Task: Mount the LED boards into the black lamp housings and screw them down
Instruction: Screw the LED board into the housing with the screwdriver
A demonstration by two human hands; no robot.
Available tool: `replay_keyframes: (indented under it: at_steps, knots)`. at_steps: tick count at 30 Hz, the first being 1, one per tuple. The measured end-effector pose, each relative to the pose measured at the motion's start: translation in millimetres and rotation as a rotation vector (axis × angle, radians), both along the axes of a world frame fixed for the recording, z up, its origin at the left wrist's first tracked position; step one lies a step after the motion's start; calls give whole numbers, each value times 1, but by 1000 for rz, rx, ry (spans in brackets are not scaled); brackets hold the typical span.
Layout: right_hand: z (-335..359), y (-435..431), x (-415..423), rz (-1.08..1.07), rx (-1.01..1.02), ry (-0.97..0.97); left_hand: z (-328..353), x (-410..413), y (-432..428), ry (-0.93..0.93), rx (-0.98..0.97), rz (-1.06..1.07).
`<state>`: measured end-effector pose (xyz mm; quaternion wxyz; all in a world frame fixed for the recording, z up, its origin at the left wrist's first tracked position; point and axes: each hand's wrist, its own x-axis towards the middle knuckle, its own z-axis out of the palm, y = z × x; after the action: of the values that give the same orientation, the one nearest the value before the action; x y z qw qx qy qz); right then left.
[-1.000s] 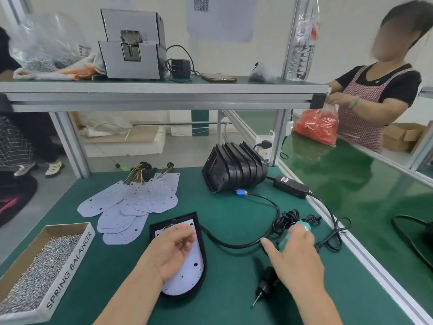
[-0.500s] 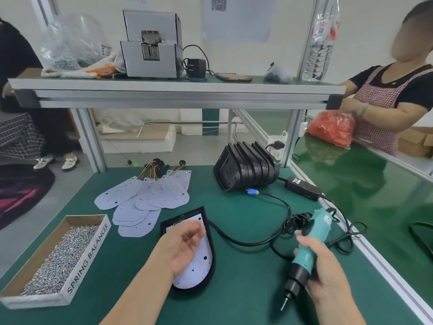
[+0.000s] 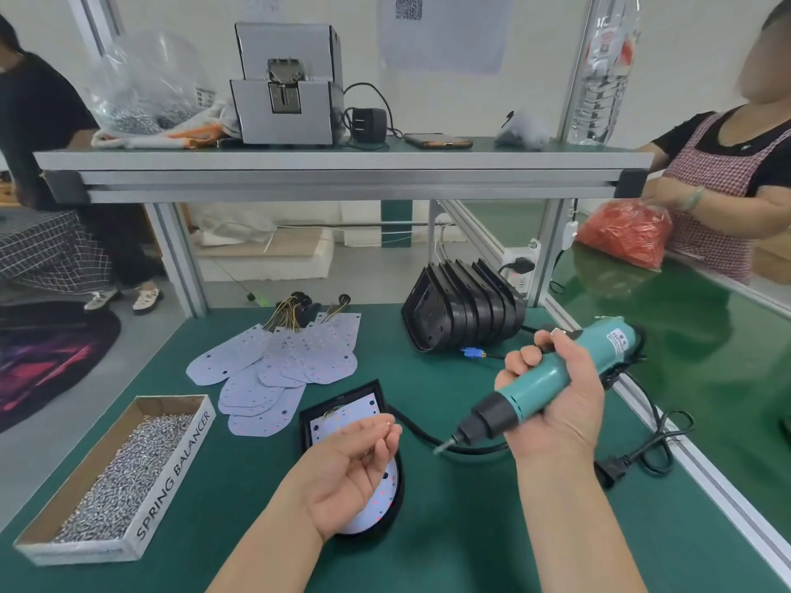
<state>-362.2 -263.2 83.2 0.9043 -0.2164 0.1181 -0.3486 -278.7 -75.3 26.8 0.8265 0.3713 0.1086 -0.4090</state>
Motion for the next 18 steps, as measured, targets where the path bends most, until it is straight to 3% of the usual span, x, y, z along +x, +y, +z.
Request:
replay_keyframes:
  at_steps: [4, 8, 18]
  knots:
    - [11, 7, 19, -283, 8, 98, 5, -10, 0, -17, -14, -48]
    - [11, 18, 31, -414, -53, 157, 10, -13, -2, -37, -34, -51]
    - [5, 23, 33, -434, -111, 178, 10, -12, -3, -77, -12, -5]
